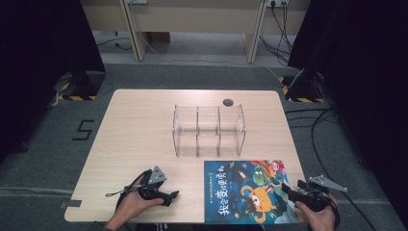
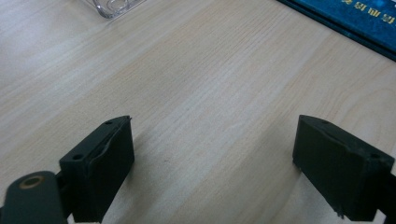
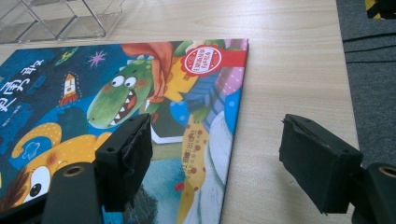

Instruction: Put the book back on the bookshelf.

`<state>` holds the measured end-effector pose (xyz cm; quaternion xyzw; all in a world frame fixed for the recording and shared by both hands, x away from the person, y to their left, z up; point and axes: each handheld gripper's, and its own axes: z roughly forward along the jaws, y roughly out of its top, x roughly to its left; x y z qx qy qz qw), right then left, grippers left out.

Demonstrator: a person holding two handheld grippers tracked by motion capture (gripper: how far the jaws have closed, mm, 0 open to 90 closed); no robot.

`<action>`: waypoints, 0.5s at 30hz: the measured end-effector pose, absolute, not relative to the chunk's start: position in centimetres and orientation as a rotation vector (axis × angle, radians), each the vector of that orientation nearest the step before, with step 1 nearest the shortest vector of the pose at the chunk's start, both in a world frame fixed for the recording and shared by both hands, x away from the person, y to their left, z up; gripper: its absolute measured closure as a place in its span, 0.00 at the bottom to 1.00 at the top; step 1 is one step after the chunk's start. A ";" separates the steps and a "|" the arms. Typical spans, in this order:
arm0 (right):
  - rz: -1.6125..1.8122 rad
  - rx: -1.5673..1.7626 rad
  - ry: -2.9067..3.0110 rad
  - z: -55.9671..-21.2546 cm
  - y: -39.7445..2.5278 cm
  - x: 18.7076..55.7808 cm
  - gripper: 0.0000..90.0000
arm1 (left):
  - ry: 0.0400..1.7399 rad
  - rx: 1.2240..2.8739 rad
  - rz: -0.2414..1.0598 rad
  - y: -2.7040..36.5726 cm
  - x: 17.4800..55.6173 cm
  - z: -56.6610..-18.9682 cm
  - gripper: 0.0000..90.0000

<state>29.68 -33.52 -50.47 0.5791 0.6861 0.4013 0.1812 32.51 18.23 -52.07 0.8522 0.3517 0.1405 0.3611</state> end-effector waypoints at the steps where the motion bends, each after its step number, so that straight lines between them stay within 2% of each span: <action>1: 1.134 1.639 1.939 -50.5 -33.5 29.7 0.29 | 0.905 2.195 0.362 18.2 32.5 -52.1 0.13; 15: 1.114 1.657 1.963 -50.7 -33.4 29.7 0.30 | 0.903 2.191 0.364 18.2 32.6 -52.2 0.11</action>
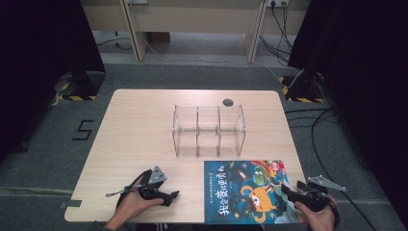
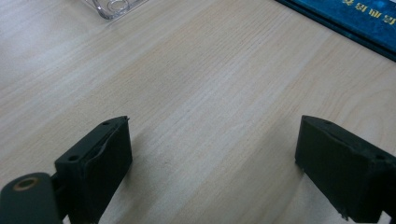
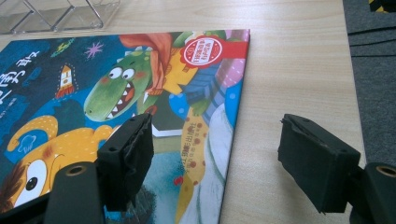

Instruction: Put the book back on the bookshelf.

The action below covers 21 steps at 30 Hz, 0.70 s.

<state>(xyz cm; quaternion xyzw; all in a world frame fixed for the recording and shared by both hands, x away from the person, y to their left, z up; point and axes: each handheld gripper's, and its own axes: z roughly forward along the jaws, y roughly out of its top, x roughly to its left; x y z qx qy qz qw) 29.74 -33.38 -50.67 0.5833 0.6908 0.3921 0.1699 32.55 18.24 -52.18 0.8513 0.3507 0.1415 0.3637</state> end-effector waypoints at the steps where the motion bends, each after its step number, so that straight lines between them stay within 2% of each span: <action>1: 1.113 1.659 1.964 -50.7 -33.4 29.7 0.30 | 0.902 2.191 0.364 18.2 32.6 -52.2 0.11; 19: 1.118 1.660 2.027 -51.1 -32.9 29.9 0.33 | 0.905 2.191 0.364 18.2 32.6 -52.2 0.11; 21: 1.174 1.668 2.044 -51.2 -32.7 29.9 0.37 | 0.905 2.192 0.365 18.2 32.5 -52.2 0.11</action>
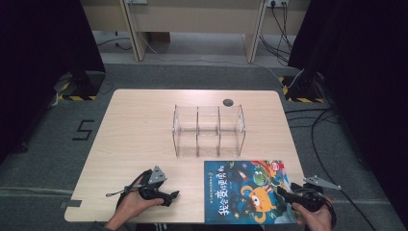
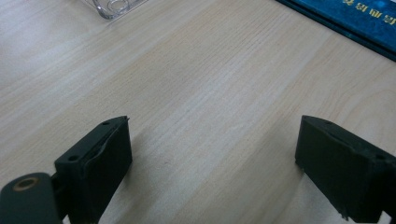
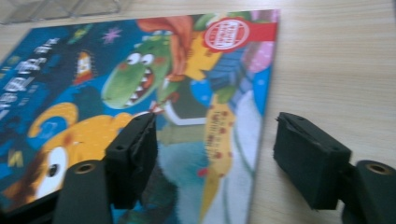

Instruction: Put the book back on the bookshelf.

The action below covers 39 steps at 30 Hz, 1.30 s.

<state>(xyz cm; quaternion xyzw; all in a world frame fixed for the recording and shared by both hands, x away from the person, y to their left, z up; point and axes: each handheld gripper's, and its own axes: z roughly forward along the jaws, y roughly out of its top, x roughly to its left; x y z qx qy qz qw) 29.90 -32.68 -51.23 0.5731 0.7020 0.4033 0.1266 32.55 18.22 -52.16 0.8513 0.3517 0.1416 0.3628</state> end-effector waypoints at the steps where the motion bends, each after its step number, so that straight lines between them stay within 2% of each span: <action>1: 1.193 1.673 2.043 -51.3 -32.6 29.9 0.35 | 0.907 2.191 0.364 18.2 32.5 -52.2 0.11; 14: 1.256 1.696 2.049 -51.4 -31.9 29.7 0.32 | 0.909 2.196 0.363 18.1 32.5 -52.1 0.10; 39: 1.402 1.637 2.159 -51.8 -26.6 30.7 0.28 | 0.913 2.221 0.345 18.2 32.4 -51.9 0.10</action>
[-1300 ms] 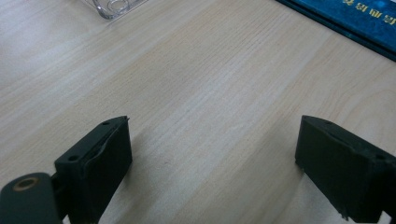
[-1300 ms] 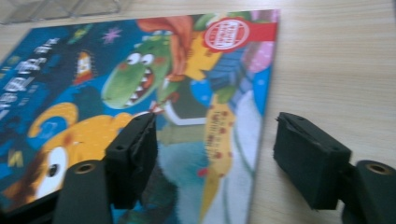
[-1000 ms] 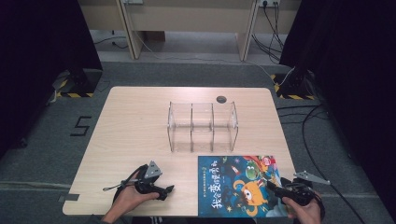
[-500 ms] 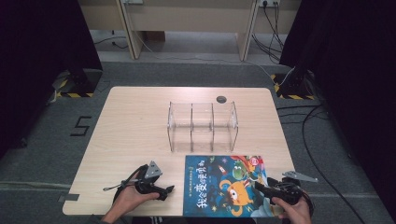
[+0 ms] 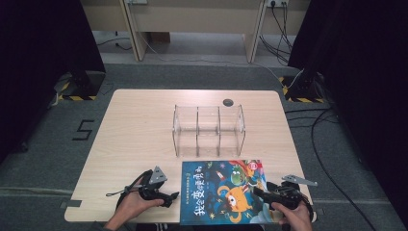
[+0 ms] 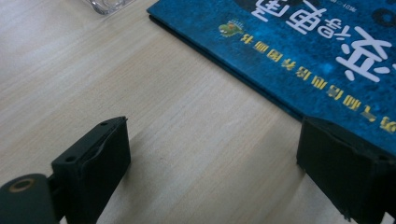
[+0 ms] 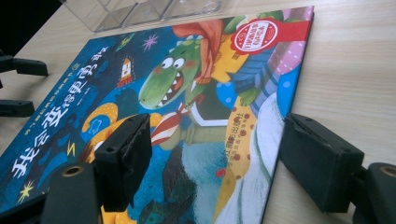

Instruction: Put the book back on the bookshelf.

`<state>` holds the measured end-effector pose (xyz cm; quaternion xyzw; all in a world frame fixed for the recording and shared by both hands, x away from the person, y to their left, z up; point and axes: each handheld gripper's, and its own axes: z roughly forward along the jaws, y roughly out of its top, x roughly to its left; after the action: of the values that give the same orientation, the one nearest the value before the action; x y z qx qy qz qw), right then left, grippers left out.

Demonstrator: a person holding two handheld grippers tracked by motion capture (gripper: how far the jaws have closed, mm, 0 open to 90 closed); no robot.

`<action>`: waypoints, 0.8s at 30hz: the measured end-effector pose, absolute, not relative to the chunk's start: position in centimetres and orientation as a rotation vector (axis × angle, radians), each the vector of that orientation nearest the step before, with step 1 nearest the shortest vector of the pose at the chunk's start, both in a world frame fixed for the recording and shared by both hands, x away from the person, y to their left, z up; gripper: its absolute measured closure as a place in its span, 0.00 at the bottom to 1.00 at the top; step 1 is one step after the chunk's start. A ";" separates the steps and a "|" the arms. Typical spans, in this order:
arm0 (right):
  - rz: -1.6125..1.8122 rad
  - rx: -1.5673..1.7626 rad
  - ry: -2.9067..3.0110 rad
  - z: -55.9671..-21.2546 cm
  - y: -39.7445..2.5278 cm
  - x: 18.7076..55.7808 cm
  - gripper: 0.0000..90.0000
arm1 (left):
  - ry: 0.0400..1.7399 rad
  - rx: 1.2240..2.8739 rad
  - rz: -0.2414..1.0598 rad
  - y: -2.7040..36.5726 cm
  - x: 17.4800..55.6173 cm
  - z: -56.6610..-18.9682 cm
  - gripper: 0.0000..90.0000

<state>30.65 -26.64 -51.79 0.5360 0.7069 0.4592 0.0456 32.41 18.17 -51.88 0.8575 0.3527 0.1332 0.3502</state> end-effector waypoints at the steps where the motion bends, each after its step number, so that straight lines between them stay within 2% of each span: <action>1: 1.402 1.637 2.159 -51.8 -26.6 30.7 0.28 | 0.913 2.221 0.345 18.2 32.4 -51.9 0.12; 7: 1.405 1.639 2.189 -51.7 -25.5 30.8 0.31 | 1.025 2.188 0.259 19.2 32.7 -51.0 0.27; 14: 1.369 1.623 2.180 -51.6 -25.2 31.2 0.31 | 1.024 2.178 0.189 18.6 31.7 -50.9 0.28; 19: 1.387 1.634 2.147 -51.8 -24.9 31.5 0.27 | 0.971 2.194 0.168 17.5 30.9 -50.9 0.29; 20: 1.427 1.670 2.129 -51.9 -24.9 31.6 0.32 | 0.950 2.203 0.175 17.3 30.7 -50.9 0.29; 22: 1.454 1.689 2.122 -52.0 -24.9 31.6 0.33 | 0.947 2.202 0.172 17.3 30.8 -50.9 0.30; 24: 1.584 1.777 2.094 -52.4 -24.8 31.6 0.38 | 0.959 2.192 0.170 17.3 30.7 -50.9 0.31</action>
<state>31.62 -24.81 -52.43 0.5605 0.6603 0.4997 -0.0143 30.74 17.34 -50.94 0.8514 0.3726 0.0659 0.3632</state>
